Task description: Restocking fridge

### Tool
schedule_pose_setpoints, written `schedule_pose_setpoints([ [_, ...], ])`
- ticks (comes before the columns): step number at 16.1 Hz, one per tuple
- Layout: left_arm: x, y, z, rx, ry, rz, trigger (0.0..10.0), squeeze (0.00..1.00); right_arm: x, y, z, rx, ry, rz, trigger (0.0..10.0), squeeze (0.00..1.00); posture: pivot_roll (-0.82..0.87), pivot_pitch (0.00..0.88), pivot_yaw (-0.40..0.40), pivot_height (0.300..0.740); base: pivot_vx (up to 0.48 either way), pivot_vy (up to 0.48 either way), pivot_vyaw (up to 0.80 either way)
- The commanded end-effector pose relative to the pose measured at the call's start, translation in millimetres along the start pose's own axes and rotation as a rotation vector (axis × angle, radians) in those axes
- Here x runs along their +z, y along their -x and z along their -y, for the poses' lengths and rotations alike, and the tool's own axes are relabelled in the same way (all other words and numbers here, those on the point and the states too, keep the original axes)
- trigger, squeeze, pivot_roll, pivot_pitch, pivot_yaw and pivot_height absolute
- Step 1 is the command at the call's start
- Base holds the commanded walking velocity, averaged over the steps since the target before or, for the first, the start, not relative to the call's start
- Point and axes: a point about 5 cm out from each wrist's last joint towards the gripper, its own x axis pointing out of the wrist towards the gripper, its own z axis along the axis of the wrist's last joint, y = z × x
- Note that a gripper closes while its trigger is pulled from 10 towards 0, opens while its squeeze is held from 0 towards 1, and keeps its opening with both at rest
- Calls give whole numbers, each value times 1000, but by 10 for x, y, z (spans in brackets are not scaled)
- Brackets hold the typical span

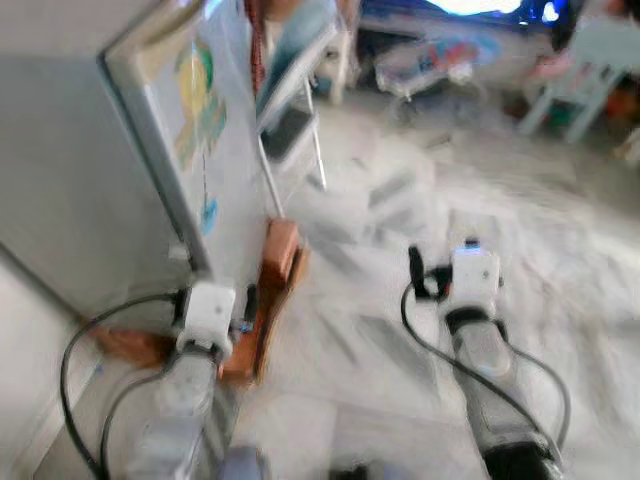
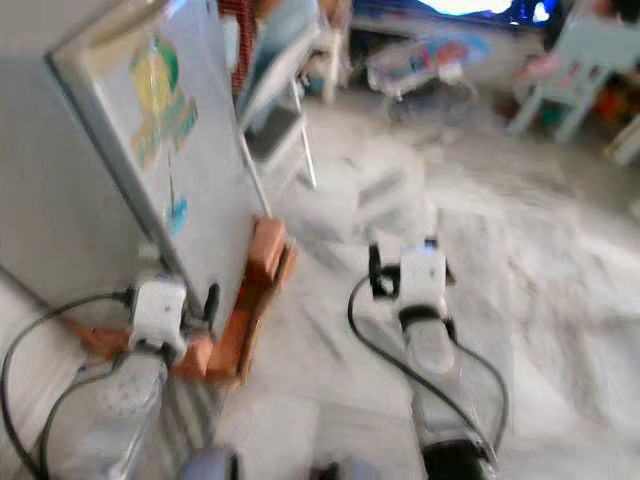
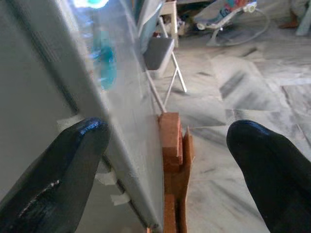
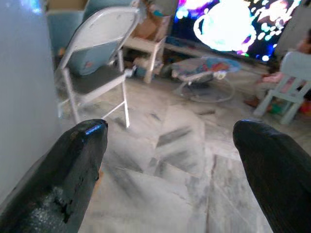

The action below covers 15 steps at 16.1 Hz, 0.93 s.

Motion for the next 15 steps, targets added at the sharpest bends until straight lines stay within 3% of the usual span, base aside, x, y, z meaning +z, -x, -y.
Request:
schedule_pose_setpoints([
  [1, 0, 1, -11, 6, 19, 5, 10000, 0, 31, -12, 23, -20, -34, -1, 10000, 0, 143, 102, -68, 740, 0, 0, 0],
  [6, 10, -54, -30, 6, 23, 6, 10000, 0, 26, 5, 14, -14, -15, -4, 10000, 0, 138, 110, -61, 740, 0, 286, -516],
  [11, -9, -30, 46, -10, 45, 14, 10000, 0, 26, 20, 34, -17, -1, -5, 10000, 0, 133, 113, -61, 740, 103, 408, 0],
  [15, 34, -79, 128, -64, 77, 34, 10000, 0, -3, 31, 40, -14, 11, -20, 10000, 0, 139, 123, -70, 740, 0, 0, 0],
])
